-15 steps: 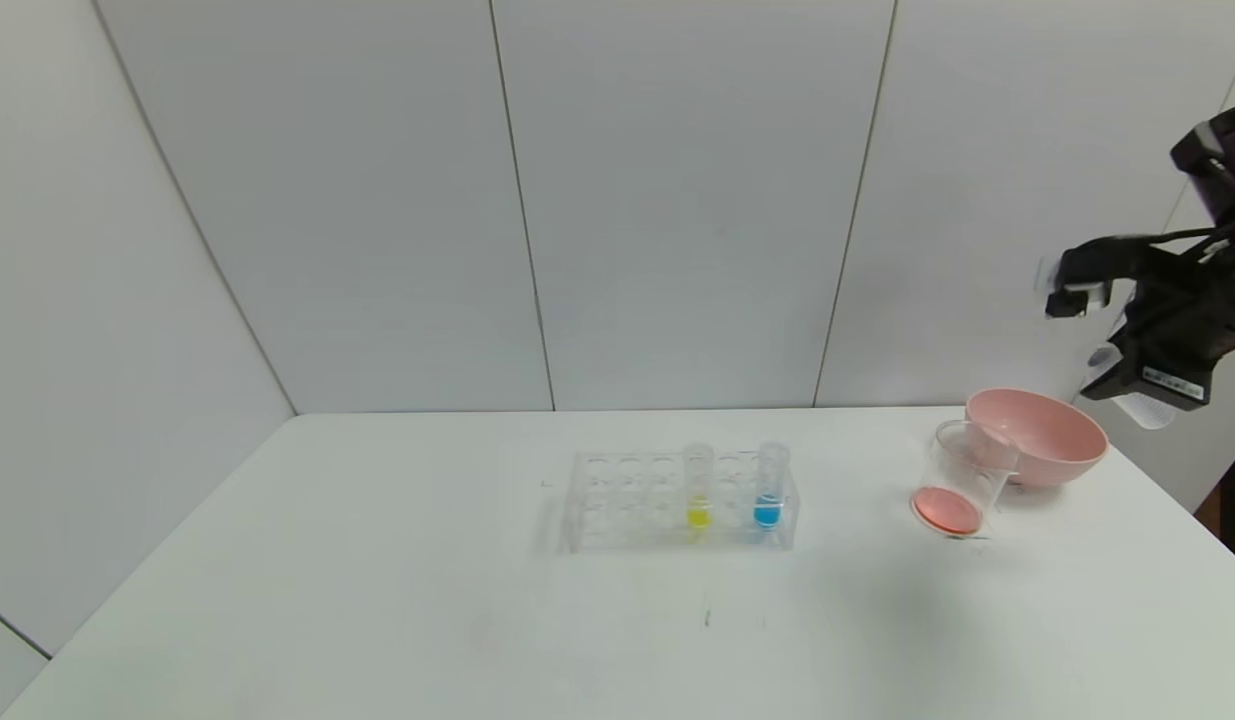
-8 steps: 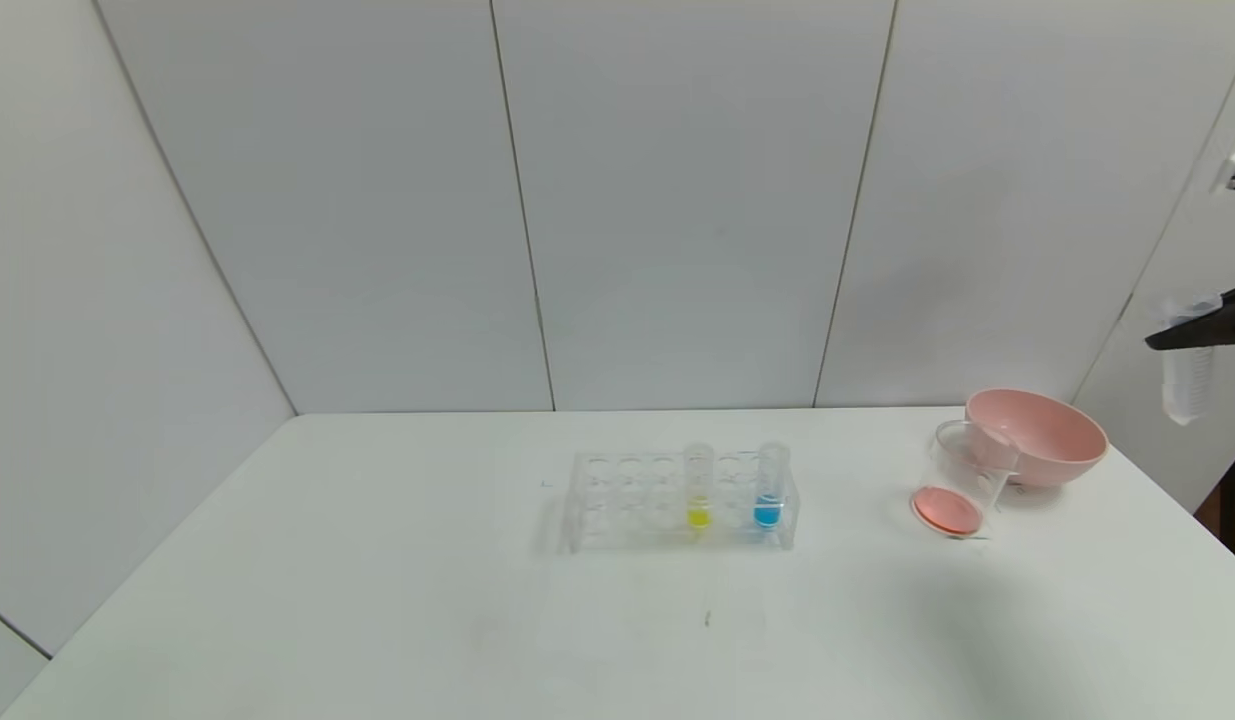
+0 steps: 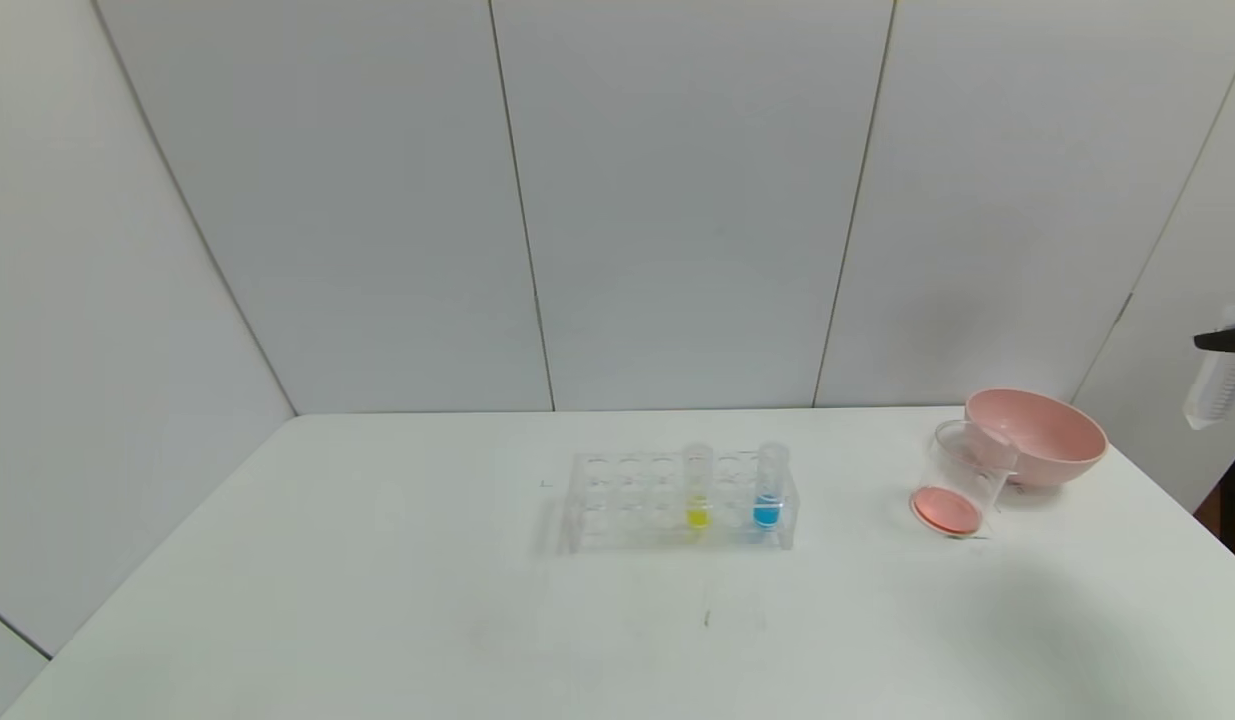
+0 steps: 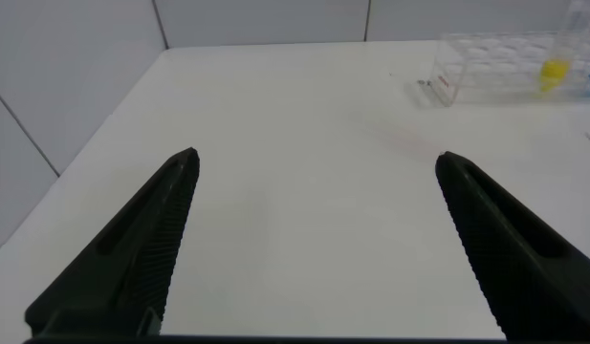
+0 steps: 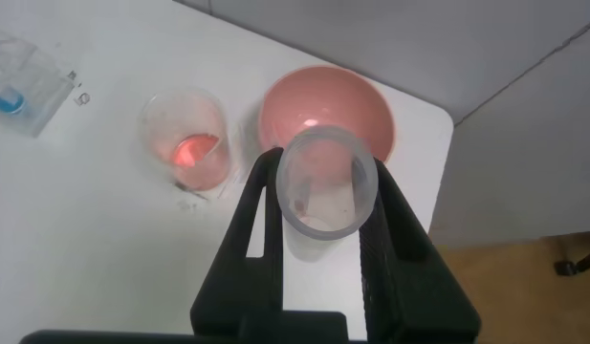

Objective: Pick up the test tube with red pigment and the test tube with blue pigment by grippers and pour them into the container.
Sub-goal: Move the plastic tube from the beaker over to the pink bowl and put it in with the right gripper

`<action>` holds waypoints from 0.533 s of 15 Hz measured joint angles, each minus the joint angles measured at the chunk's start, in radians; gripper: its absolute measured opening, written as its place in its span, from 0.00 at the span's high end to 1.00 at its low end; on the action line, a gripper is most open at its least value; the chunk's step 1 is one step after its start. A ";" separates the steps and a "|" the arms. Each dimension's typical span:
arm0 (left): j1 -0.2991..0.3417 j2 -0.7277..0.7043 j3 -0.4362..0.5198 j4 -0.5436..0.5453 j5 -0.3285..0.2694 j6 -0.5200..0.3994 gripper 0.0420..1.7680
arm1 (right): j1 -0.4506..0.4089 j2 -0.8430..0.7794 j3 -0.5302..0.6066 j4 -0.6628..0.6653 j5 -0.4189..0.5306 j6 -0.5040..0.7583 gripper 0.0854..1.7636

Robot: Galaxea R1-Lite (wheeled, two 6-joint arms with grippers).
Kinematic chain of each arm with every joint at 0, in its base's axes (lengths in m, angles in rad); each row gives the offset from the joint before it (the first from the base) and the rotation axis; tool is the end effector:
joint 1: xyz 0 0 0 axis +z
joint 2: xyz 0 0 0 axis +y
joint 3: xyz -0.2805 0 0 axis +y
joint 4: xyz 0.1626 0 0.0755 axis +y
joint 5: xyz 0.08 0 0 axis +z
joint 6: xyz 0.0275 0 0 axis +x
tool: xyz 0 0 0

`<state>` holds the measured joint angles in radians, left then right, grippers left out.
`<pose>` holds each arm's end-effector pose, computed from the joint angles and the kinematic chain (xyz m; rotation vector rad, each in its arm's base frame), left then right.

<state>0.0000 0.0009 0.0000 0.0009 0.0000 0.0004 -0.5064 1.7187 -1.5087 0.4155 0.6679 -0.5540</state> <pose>-0.0103 0.0000 0.0754 0.0004 0.0018 0.0000 0.2693 -0.1299 0.2579 -0.1935 0.4571 0.2918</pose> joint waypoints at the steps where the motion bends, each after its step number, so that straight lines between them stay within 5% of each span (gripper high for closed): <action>1: 0.000 0.000 0.000 0.000 0.000 0.000 0.00 | -0.012 -0.015 0.092 -0.116 0.012 0.029 0.74; 5: 0.000 0.000 0.000 0.000 0.000 0.000 0.00 | -0.036 -0.058 0.363 -0.350 0.112 0.125 0.74; 8: 0.000 0.000 0.000 0.000 0.000 0.000 0.00 | -0.009 -0.053 0.466 -0.528 0.124 0.206 0.74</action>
<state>0.0000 0.0009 0.0000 0.0013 0.0000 0.0000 -0.5157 1.6660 -1.0430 -0.1126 0.7923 -0.3477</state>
